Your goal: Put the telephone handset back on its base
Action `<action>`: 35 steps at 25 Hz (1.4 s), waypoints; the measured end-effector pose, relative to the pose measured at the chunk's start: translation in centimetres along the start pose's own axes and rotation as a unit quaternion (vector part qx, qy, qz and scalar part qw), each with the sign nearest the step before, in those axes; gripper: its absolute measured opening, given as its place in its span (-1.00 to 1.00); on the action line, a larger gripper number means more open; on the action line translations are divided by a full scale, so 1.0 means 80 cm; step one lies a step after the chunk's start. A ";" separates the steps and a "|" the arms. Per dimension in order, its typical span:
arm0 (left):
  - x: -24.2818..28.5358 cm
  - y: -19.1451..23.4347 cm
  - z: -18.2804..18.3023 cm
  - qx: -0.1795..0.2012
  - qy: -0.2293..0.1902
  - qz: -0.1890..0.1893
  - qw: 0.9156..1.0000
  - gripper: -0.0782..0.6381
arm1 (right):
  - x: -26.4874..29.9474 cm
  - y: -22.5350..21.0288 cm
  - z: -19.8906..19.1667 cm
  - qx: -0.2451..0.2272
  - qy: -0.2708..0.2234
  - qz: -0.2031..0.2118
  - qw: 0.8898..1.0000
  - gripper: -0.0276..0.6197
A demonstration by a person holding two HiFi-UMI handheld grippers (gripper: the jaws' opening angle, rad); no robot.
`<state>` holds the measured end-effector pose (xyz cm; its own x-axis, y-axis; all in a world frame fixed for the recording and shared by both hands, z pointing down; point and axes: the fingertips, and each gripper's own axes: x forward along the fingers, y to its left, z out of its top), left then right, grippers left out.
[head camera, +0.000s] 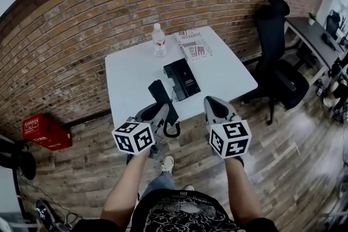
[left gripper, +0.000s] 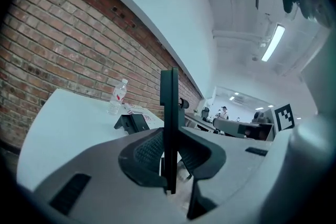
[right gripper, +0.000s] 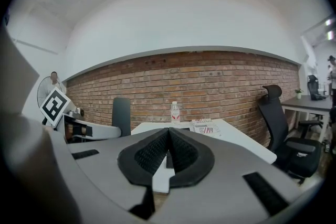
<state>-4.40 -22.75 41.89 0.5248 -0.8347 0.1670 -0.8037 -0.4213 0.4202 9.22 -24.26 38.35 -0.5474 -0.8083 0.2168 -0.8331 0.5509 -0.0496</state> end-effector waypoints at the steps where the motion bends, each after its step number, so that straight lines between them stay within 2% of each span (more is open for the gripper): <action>1: 0.009 0.006 0.000 -0.007 0.004 -0.007 1.000 -0.56 | 0.007 -0.002 0.001 0.000 0.001 -0.003 1.000 -0.91; 8: 0.066 0.045 0.000 -0.055 0.024 -0.055 0.997 -0.56 | 0.051 -0.019 0.007 -0.001 0.012 -0.023 1.000 -0.91; 16: 0.119 0.078 -0.011 -0.102 0.055 -0.098 0.988 -0.56 | 0.089 -0.030 0.002 -0.003 0.028 -0.034 0.999 -0.91; 24: 0.160 0.113 -0.027 -0.155 0.065 -0.145 0.975 -0.56 | 0.119 -0.033 -0.004 -0.004 0.040 -0.038 0.998 -0.91; 28: 0.176 0.122 -0.035 -0.189 0.076 -0.170 0.964 -0.56 | 0.132 -0.035 -0.004 -0.007 0.044 -0.043 0.998 -0.91; 35: 0.204 0.138 -0.045 -0.215 0.091 -0.187 0.954 -0.56 | 0.153 -0.037 -0.015 -0.014 0.060 -0.045 0.997 -0.91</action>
<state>-3.71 -39.71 52.49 0.8242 -0.5620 0.0694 -0.3814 -0.4605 0.8016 5.05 -35.55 42.30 -0.4556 -0.8251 0.3341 -0.8751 0.4840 0.0019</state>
